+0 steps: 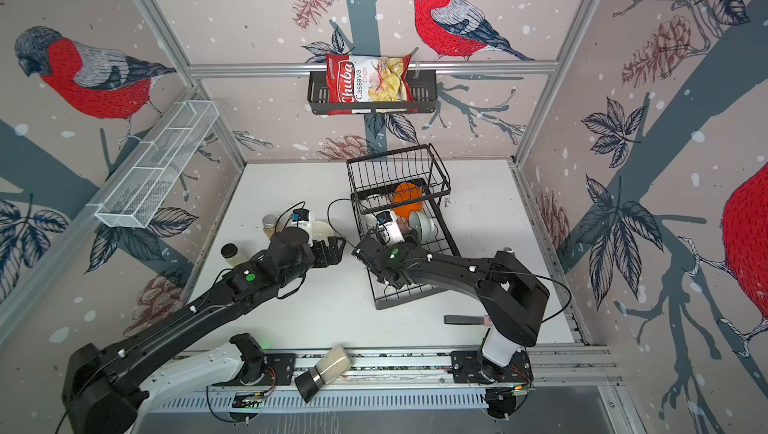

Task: Load the bowls into the dish rack
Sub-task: 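Carry the orange-patterned bowl into the rack with the right gripper while the left releases, then lower the orange-patterned bowl on its side against the teal bowl with the right gripper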

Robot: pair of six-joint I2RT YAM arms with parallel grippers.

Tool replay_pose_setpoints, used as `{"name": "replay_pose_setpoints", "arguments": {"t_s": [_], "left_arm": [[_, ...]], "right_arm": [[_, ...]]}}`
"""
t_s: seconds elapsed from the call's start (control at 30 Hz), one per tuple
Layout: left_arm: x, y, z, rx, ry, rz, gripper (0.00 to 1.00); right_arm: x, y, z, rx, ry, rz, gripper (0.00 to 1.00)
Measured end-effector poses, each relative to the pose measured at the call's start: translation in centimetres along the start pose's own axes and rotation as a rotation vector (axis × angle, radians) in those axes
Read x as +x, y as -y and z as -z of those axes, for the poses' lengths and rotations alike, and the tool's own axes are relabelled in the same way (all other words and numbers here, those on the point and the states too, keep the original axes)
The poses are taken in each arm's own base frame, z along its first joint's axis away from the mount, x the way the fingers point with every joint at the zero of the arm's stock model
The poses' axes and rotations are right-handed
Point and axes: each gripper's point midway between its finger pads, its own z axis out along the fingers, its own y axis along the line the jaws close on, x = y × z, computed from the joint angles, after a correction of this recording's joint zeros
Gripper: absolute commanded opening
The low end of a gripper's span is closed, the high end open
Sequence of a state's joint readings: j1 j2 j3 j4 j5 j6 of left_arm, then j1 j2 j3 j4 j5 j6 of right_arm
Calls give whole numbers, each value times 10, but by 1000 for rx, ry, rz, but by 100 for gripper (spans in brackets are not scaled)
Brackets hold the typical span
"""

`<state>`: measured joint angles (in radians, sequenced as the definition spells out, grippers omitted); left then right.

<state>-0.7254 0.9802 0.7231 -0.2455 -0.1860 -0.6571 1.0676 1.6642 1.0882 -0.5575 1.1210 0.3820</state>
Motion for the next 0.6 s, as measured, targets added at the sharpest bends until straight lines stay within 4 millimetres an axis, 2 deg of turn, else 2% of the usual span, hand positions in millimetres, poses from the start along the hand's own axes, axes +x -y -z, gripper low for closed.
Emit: {"name": "replay_pose_setpoints", "arguments": {"t_s": [0.6], "left_arm": [[-4,-7,8,-14,33,6,96]], "right_arm": [[-17,-8,-9,127,32,129,0]]}}
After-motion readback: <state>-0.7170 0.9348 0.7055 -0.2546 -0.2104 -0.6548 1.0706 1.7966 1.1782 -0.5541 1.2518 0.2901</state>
